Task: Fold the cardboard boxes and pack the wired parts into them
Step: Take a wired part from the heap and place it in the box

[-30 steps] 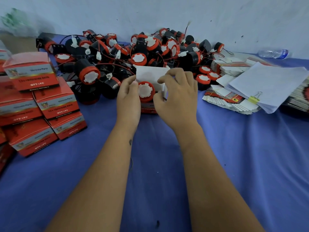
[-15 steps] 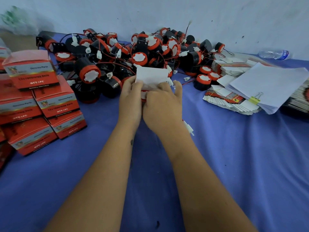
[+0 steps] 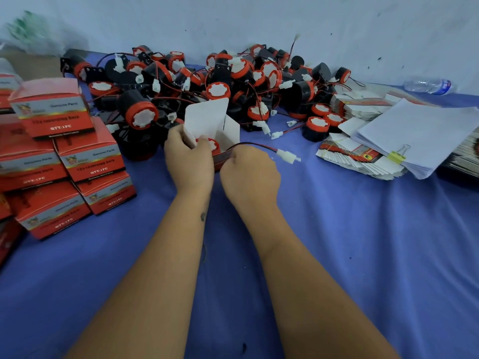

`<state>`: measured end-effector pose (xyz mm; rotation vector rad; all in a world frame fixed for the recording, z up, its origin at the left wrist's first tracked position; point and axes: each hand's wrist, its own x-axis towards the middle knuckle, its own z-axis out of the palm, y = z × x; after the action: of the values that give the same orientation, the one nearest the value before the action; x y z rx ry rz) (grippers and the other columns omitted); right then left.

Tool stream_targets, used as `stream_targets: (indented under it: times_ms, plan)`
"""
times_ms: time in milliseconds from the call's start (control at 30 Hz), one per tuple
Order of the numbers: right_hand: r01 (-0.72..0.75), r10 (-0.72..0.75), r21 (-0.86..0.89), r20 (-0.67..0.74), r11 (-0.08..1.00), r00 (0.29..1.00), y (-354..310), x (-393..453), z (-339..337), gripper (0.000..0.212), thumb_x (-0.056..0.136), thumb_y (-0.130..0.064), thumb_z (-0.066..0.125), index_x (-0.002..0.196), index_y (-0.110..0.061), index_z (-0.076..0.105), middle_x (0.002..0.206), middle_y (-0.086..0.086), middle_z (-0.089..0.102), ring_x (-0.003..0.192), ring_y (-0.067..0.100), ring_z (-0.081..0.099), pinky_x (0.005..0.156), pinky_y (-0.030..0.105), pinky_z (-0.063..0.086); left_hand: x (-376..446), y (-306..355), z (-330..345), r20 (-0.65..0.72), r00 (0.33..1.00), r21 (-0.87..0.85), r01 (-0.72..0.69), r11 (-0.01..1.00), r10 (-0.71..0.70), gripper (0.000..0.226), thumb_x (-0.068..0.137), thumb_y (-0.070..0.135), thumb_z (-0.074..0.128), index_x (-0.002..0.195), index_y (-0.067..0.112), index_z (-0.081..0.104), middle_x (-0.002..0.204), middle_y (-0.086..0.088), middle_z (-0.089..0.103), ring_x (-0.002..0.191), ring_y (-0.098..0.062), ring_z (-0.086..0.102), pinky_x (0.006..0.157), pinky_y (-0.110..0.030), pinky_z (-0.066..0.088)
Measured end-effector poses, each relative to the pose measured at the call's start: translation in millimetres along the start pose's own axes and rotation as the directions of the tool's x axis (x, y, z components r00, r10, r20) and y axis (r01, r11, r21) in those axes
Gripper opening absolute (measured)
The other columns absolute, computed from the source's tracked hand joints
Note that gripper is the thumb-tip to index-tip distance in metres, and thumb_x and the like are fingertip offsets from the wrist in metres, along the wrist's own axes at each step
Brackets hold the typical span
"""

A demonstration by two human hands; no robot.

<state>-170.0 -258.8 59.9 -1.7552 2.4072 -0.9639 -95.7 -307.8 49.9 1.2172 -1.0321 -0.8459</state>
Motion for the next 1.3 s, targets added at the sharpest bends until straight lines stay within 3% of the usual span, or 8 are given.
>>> stream_targets:
  times_ms: [67,133,200,300,567,767,1033,1300]
  plan:
    - [-0.246,0.264,0.269,-0.032,0.931,0.964,2,3,-3,0.032,0.083,-0.016,0.049,0.058,-0.020,0.030,0.055,-0.005,0.031,0.048,0.013,0.024,0.046,0.029,0.016,0,-2,1,0.057,0.998,0.053,-0.028,0.998,0.026,0.021,0.087,0.010,0.059,0.101,0.023,0.051,0.106,-0.001,0.062,0.092,-0.016,0.058,0.072,-0.023,0.049]
    - [-0.381,0.483,0.639,0.016,0.668,0.875,5,5,-8,0.025,0.085,-0.023,0.055,0.068,-0.020,0.037,0.058,-0.007,0.037,0.049,0.012,0.031,0.047,0.029,0.026,-1,-3,1,0.085,0.996,0.074,-0.047,0.996,0.040,0.018,0.087,0.009,0.059,0.097,0.021,0.048,0.090,0.008,0.056,0.080,-0.009,0.054,0.056,-0.008,0.039]
    - [-0.312,0.574,0.861,0.030,0.401,0.818,7,9,-15,0.018,0.089,-0.023,0.061,0.084,-0.017,0.044,0.072,-0.003,0.050,0.060,0.015,0.044,0.058,0.037,0.044,-1,-3,1,0.098,0.995,0.072,-0.043,0.996,0.036,0.017,0.088,0.009,0.059,0.096,0.020,0.048,0.082,0.013,0.050,0.073,-0.004,0.050,0.050,-0.005,0.036]
    - [-0.109,0.566,0.950,-0.080,0.291,0.821,11,12,-24,0.016,0.093,-0.015,0.060,0.081,-0.017,0.050,0.073,0.007,0.051,0.060,0.016,0.048,0.057,0.034,0.047,-2,-1,-1,0.125,0.992,0.061,-0.033,0.998,0.025,0.020,0.090,0.010,0.059,0.103,0.023,0.051,0.092,0.012,0.055,0.082,-0.005,0.054,0.058,-0.011,0.040]
    - [0.067,0.246,0.886,-0.199,0.459,0.949,6,11,-24,0.014,0.094,-0.008,0.060,0.084,-0.018,0.059,0.086,0.008,0.073,0.074,0.011,0.066,0.065,0.022,0.052,-4,4,-3,0.340,0.940,-0.010,0.032,0.999,-0.027,0.031,0.086,0.005,0.061,0.087,0.036,0.058,0.091,0.013,0.067,0.089,-0.009,0.064,0.073,-0.027,0.053]
    - [0.245,-0.113,0.356,-0.354,0.902,0.928,16,10,-7,0.013,0.087,-0.013,0.071,0.098,-0.012,0.077,0.093,0.006,0.064,0.087,0.016,0.044,0.081,0.030,0.043,-4,3,-1,0.408,0.913,0.002,0.003,1.000,-0.004,0.032,0.089,0.005,0.058,0.101,0.033,0.062,0.104,0.007,0.070,0.099,-0.012,0.064,0.086,-0.031,0.054]
    - [0.271,-0.230,0.121,-0.273,0.955,0.934,20,12,-2,0.029,0.098,-0.012,0.050,0.119,-0.017,0.069,0.104,0.001,0.061,0.100,0.024,0.043,0.082,0.030,0.027,-3,2,-1,0.417,0.909,0.000,0.015,1.000,-0.014,0.031,0.089,0.002,0.056,0.105,0.028,0.062,0.104,0.005,0.069,0.097,-0.012,0.066,0.084,-0.032,0.056]
    - [0.257,-0.129,0.214,-0.477,0.942,0.869,16,7,-9,0.015,0.076,-0.010,0.077,0.090,-0.014,0.079,0.070,-0.028,0.039,0.096,0.019,0.048,0.084,0.030,0.026,-3,2,-2,0.493,0.870,0.022,0.015,1.000,-0.024,0.034,0.089,0.007,0.060,0.115,0.029,0.063,0.108,0.009,0.070,0.102,-0.010,0.065,0.087,-0.029,0.054]
